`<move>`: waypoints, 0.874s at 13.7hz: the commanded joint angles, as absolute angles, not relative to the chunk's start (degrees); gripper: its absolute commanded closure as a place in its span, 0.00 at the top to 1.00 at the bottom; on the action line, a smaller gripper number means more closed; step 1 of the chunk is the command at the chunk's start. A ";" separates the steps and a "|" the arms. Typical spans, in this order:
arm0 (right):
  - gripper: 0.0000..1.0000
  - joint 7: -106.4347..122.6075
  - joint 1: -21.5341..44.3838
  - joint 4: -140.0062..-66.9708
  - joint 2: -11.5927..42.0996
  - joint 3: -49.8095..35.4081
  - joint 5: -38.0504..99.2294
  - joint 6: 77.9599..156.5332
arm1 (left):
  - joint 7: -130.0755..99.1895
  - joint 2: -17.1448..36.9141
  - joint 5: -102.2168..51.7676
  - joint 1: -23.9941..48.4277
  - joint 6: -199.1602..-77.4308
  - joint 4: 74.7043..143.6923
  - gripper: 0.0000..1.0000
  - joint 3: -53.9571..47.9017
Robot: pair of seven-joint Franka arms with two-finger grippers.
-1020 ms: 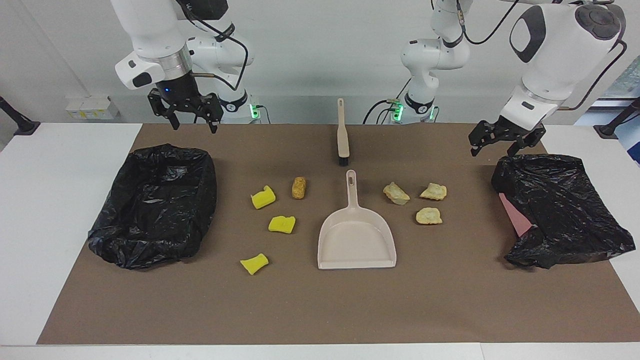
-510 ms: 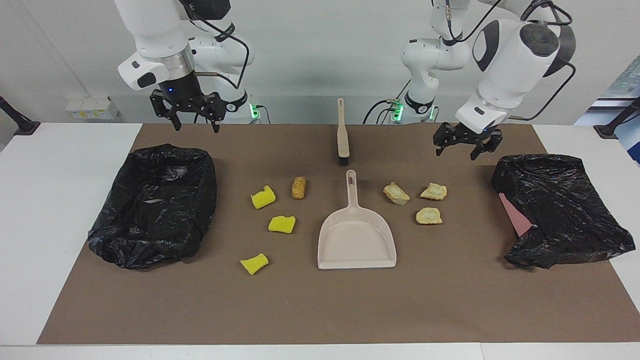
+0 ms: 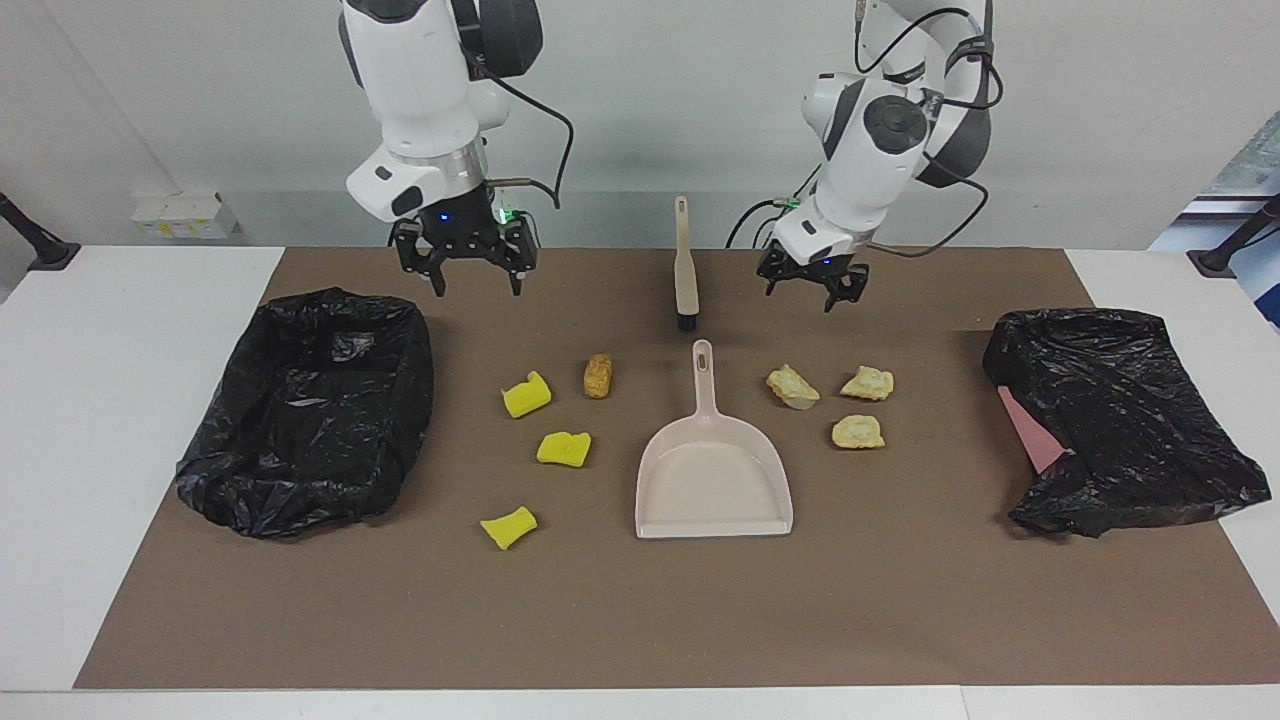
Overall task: Sweep and dump trash in bin
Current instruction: 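Grasp the dustpan handle with the right gripper while the left gripper reaches forward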
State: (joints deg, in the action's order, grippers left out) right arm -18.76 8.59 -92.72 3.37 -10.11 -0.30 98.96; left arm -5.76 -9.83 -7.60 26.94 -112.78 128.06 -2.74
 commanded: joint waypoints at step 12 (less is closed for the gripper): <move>1.00 -39.27 29.60 -87.74 24.58 -10.02 -4.30 114.08 | -38.49 -17.31 -8.26 63.01 -136.41 152.66 1.00 -1.76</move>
